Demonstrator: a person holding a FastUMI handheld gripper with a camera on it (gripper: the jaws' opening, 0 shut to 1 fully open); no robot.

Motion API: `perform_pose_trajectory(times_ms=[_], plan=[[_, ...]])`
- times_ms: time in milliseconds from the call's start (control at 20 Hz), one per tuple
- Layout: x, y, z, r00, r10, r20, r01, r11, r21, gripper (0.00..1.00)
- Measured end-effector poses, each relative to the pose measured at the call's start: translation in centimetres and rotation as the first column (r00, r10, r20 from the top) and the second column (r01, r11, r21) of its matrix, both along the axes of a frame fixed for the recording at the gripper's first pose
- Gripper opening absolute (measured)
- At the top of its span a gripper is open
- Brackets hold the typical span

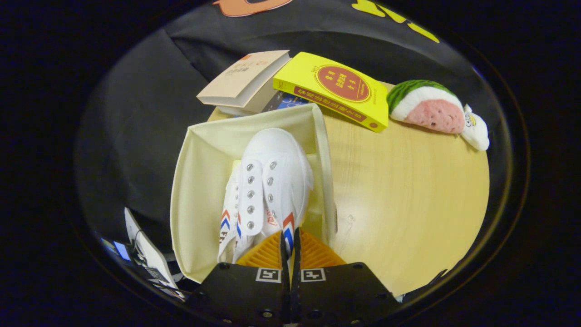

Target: Open the storage box then place both shoes into the box .Put the left shoe in first, then the right shoe, with the right side of both shoes facing outward in a uniform manner.

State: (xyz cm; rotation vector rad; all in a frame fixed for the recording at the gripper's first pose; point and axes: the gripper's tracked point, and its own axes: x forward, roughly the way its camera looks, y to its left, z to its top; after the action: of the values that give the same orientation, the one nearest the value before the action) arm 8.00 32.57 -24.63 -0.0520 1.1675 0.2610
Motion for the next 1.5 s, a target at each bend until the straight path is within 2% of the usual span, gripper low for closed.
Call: perform_pose_trajectory(times_ms=[200,300,450,600,800,900,1050,1100,1200,1300,1500], plan=[[-0.2,0.3,-0.2,1.000,-0.003,0.009,0.003,1.000,-0.001,0.03],[-1.0,0.3,0.1,1.000,0.011,0.011,-0.011,1.000,0.002,0.19],[-0.4,-0.8,2.4,0.995,-0.009,0.104,0.011,1.000,-0.024,0.14],[-1.2,-1.6,5.1,0.984,0.011,0.179,-0.007,1.000,-0.020,0.28],[-4.1,-4.1,8.5,0.973,-0.036,0.226,0.031,0.999,0.024,0.51],[-5.3,-5.6,10.8,0.958,-0.053,0.282,0.043,0.998,0.040,0.55],[-7.7,-8.0,13.8,0.919,-0.090,0.383,0.076,0.996,0.051,0.68],[-8.7,-8.8,14.6,0.907,-0.096,0.410,0.083,0.995,0.050,0.79],[-10.1,-11.2,16.5,0.864,-0.135,0.486,0.132,0.990,0.042,0.89],[-11.6,-13.7,18.6,0.801,-0.188,0.568,0.193,0.980,0.053,0.98],[-15.2,-18.6,24.1,0.633,-0.253,0.731,0.284,0.955,0.085,0.98]])
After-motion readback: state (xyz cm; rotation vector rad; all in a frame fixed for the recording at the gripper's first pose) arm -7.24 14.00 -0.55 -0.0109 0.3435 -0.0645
